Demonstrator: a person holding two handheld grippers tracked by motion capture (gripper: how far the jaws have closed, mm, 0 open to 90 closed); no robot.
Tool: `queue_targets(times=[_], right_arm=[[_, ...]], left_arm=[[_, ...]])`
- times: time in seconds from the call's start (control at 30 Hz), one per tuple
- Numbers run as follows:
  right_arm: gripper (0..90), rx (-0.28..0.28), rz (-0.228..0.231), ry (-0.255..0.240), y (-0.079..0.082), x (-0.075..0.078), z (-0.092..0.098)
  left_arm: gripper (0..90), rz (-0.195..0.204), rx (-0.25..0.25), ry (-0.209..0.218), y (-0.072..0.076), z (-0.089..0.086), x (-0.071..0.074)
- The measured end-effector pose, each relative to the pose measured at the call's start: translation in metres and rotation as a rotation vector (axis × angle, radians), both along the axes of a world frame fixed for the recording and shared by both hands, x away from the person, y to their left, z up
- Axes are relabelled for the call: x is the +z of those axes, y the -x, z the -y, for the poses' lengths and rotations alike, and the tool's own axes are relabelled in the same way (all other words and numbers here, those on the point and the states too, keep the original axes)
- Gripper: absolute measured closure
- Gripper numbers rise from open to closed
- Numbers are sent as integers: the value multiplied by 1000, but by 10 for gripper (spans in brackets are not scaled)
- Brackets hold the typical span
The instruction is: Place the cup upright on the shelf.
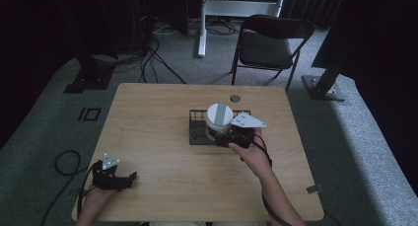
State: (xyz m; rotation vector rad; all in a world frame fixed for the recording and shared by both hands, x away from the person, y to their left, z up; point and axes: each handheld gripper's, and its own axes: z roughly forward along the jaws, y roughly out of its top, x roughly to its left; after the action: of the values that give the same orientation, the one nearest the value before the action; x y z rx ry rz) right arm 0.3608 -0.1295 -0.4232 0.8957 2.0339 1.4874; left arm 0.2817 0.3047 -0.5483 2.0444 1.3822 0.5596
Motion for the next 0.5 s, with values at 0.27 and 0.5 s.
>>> queue_targets(times=[0.27,0.5], right_arm=[[181,-84,18,7,-17,11,2],[181,-188,11,29,-32,16,1]], left_arm=[[2,0,2,2,0,0,0],[2,0,1,1,0,0,0]])
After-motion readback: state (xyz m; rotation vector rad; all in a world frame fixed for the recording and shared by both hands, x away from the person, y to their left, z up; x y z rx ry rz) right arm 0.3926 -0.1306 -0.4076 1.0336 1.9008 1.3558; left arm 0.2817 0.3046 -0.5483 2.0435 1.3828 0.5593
